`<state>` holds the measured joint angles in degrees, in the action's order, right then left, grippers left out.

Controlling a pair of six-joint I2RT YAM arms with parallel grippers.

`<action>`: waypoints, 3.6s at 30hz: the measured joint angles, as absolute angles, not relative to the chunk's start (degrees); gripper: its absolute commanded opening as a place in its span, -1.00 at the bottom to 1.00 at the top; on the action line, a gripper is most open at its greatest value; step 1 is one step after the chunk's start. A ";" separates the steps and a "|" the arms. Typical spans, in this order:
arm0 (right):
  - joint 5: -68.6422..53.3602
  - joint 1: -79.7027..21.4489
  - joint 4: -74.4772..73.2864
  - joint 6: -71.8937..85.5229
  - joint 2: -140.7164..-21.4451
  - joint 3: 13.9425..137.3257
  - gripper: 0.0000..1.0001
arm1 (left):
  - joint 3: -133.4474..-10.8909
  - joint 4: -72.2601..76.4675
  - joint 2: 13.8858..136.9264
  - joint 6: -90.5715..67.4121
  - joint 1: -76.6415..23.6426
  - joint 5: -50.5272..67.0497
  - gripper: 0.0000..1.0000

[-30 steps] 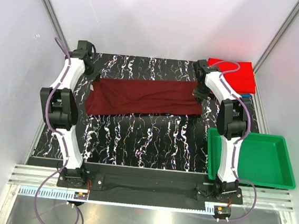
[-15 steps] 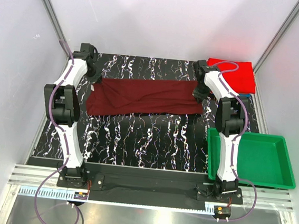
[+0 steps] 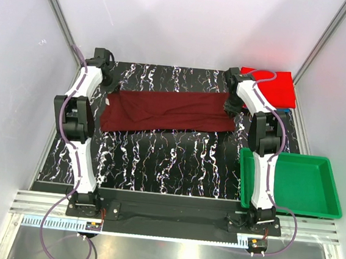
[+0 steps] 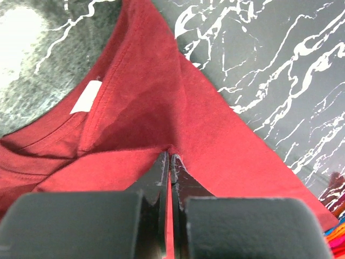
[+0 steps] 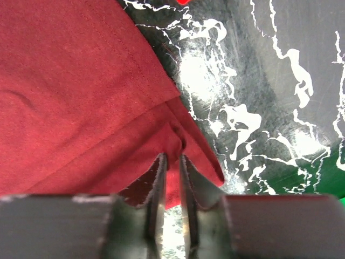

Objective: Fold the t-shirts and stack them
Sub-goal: Fold the tshirt

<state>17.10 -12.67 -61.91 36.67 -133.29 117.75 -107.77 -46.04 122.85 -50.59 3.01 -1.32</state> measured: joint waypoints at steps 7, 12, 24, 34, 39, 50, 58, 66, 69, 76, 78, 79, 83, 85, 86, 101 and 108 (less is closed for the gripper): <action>17.08 -12.21 -62.92 35.62 -132.77 119.31 -0.03 | -112.62 -49.23 123.87 -48.71 3.03 -0.69 -0.09; 15.49 -12.10 -63.00 33.47 -127.28 115.37 -0.11 | -114.85 -54.50 121.84 -45.80 3.03 -4.58 0.04; 5.89 -11.97 -59.20 30.87 -119.79 102.91 -0.36 | -75.55 -52.38 94.17 -40.36 3.18 -4.05 -0.11; 4.91 -11.07 -53.28 30.92 -123.90 95.53 -0.40 | -66.98 -47.75 100.84 -43.66 3.84 0.38 -0.28; 5.02 -10.96 -49.65 32.12 -121.73 91.05 -0.46 | -67.00 -48.01 102.39 -44.86 5.21 -4.91 -0.29; 4.82 -10.96 -46.59 34.65 -114.74 80.84 -0.31 | -67.99 -47.33 100.44 -40.27 9.15 -6.87 -0.08; 3.36 -10.96 -48.95 35.68 -114.56 83.72 -0.32 | -57.32 -37.50 89.43 -38.39 8.84 3.64 0.08; 3.62 -10.94 -50.72 36.53 -114.48 86.17 -0.56 | -56.23 -31.92 91.85 -39.35 8.73 7.51 0.13; 3.99 -10.85 -50.57 36.51 -115.83 87.79 -0.61 | -56.47 -31.57 94.87 -39.59 8.73 7.29 0.06; 6.70 -10.50 -50.43 35.90 -118.45 87.35 -0.70 | -62.74 -34.87 100.60 -39.07 8.73 3.27 -1.00; 7.33 -10.35 -50.41 35.68 -118.45 86.87 -0.73 | -65.01 -36.07 101.25 -38.22 8.73 1.67 -1.00; 7.51 -10.35 -50.39 35.62 -118.45 86.63 -0.74 | -66.17 -36.75 101.36 -37.80 8.73 0.89 -1.00; 7.70 -10.35 -50.26 35.35 -118.41 86.43 -0.75 | -68.05 -37.19 101.36 -36.73 8.82 -0.64 -1.00; 7.77 -10.35 -50.02 35.20 -118.24 86.19 -0.76 | -68.01 -37.71 101.36 -36.40 9.02 -0.86 -1.00; 7.81 -10.35 -49.95 35.16 -118.19 86.11 -0.76 | -68.01 -37.87 101.36 -36.25 9.17 -0.97 -1.00; 7.09 -10.37 -51.16 35.75 -114.72 81.89 -0.39 | -72.23 -49.19 103.92 -34.33 10.52 -4.82 -0.28; 4.93 -10.48 -54.04 36.51 -110.52 82.02 -0.17 | -76.42 -50.83 100.36 -34.39 10.13 -3.53 -0.05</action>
